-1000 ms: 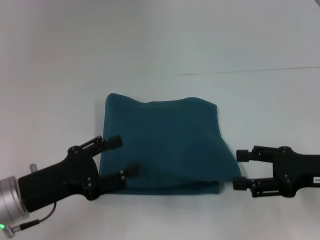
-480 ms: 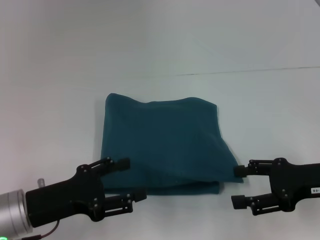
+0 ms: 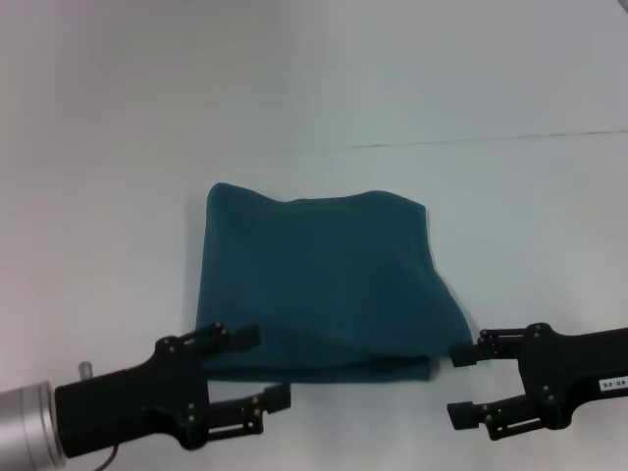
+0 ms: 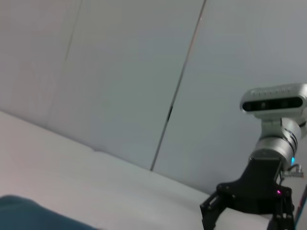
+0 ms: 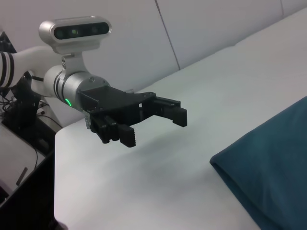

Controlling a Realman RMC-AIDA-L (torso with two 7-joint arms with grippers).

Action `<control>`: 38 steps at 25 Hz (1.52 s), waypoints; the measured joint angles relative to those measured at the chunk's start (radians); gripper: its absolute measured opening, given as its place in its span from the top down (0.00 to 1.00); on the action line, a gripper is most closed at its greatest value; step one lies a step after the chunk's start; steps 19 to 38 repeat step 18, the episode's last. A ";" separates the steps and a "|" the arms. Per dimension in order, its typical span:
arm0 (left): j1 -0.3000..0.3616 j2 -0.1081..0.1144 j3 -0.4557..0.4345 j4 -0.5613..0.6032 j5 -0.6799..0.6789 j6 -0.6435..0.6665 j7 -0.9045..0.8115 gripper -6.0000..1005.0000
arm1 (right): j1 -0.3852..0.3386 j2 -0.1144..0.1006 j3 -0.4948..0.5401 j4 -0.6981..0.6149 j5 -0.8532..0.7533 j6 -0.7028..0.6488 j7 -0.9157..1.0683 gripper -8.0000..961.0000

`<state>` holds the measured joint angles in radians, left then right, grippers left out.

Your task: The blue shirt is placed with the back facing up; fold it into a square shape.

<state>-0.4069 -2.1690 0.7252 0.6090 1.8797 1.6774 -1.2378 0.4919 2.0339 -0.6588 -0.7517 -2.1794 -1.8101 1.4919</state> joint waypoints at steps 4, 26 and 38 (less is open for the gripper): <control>-0.006 0.001 0.000 -0.002 0.026 -0.005 -0.021 0.14 | 0.011 0.000 -0.001 0.000 -0.021 0.000 0.000 0.06; -0.030 0.005 0.009 0.003 0.122 -0.008 -0.106 0.14 | 0.026 -0.005 0.000 0.000 -0.038 -0.006 0.026 0.06; -0.030 0.005 0.009 0.003 0.122 -0.008 -0.106 0.14 | 0.026 -0.005 0.000 0.000 -0.038 -0.006 0.026 0.06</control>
